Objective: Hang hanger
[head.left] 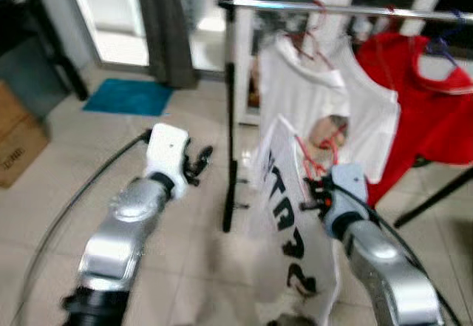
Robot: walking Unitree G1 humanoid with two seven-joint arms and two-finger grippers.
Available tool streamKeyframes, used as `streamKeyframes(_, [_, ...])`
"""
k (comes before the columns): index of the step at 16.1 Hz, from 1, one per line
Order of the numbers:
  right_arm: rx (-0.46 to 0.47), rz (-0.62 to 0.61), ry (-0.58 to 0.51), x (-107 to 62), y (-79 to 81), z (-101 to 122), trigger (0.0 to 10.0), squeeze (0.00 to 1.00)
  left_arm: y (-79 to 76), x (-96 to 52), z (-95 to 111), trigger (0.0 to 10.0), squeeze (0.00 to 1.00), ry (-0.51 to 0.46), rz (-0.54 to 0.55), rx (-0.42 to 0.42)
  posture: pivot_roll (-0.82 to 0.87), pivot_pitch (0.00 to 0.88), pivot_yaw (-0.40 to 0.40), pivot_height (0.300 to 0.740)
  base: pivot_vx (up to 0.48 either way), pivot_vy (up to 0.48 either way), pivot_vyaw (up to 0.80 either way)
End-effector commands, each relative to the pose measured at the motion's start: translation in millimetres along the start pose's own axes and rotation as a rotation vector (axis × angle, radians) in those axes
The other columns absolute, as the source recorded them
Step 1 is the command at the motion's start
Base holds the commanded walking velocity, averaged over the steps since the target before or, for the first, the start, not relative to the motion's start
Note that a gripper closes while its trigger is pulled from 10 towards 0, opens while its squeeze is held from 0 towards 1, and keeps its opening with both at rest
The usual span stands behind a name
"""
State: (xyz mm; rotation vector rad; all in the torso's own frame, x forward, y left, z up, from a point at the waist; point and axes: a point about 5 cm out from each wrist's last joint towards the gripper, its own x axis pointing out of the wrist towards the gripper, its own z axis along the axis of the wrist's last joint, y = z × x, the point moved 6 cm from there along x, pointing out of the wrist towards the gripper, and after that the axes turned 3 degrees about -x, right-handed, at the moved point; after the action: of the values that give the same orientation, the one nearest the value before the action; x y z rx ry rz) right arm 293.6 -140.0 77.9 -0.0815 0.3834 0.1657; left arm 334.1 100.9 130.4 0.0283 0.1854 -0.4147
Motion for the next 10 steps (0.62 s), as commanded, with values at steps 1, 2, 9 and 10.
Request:
streamKeyframes(1, [-0.001, -0.003, -0.034, -0.4, 0.5, 10.0, 10.0, 0.0, 5.6, -2.3, 3.3, 10.0, 0.0, -0.005, 0.01, 0.018, -0.02, 0.065, -0.001, 0.74, 0.352, 0.0, 0.0])
streamKeyframes(2, [-0.001, -0.003, -0.034, -0.4, 0.8, 10.1, 10.0, 0.0, 5.5, -2.4, 3.3, 10.0, 0.0, -0.006, 0.009, 0.018, -0.02, 0.065, -0.001, 0.74, 0.356, 0.0, 0.0])
streamKeyframes(9, [0.007, 0.0, -0.035, 0.3, 2.2, 9.6, 10.0, 0.0, 5.1, -2.5, 3.4, 10.0, 0.0, -0.003, -0.001, 0.022, -0.02, 0.064, 0.001, 0.74, 0.358, 0.0, 0.0])
streamKeyframes(10, [0.03, 0.006, -0.031, 0.0, 3.1, 9.3, 10.0, 0.0, 4.1, -2.4, 3.2, 10.0, 0.0, -0.002, -0.005, 0.023, -0.02, 0.064, 0.001, 0.74, 0.36, 0.0, -0.8])
